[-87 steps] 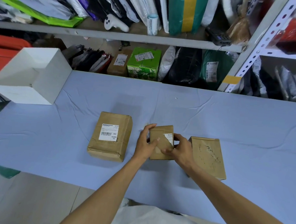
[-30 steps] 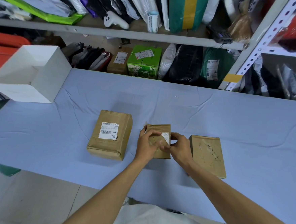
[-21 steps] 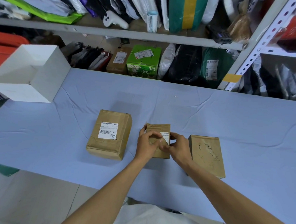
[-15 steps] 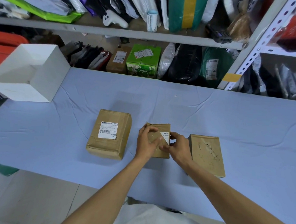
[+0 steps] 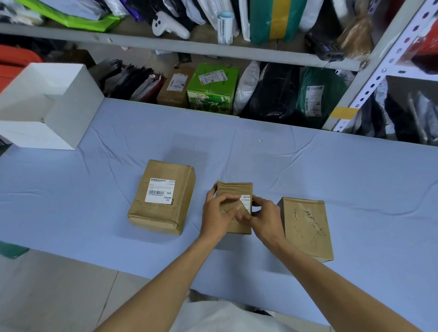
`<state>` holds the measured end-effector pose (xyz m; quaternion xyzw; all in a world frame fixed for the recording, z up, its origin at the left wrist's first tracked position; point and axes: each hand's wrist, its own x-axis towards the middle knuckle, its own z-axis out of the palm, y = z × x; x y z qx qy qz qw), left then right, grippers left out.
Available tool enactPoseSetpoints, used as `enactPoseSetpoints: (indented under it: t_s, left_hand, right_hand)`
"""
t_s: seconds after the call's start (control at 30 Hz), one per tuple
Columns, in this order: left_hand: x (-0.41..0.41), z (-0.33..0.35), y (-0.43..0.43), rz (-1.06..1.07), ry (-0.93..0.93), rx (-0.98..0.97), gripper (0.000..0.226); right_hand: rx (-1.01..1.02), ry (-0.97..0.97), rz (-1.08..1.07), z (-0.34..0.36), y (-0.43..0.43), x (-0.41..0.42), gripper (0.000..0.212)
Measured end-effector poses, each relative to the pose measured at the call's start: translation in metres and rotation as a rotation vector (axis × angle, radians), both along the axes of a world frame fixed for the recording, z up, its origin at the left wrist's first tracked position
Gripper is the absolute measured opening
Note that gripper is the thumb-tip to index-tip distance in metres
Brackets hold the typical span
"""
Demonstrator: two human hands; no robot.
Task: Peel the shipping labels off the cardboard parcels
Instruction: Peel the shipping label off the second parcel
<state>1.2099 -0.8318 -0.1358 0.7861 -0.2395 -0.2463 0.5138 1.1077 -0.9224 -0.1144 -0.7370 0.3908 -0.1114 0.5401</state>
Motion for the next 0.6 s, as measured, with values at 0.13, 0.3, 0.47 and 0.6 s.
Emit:
enactPoseSetpoints:
  t_s: [0.13, 0.3, 0.47, 0.6]
  left_hand:
    - [0.002, 0.0, 0.0, -0.033, -0.014, 0.032, 0.019]
    - [0.003, 0.003, 0.001, -0.012, 0.001, 0.008, 0.039]
    - [0.008, 0.003, -0.001, 0.017, 0.087, -0.026, 0.076]
    - [0.011, 0.005, -0.002, 0.021, 0.108, -0.005, 0.087]
  right_hand:
    - [-0.007, -0.004, 0.012, 0.004, 0.0, 0.0, 0.034]
    - [0.005, -0.01, 0.013, 0.006, 0.0, -0.001, 0.036]
    - [0.009, 0.045, 0.049, 0.007, -0.005, -0.004, 0.054]
    - [-0.009, 0.074, 0.079, 0.004, -0.005, -0.006, 0.069]
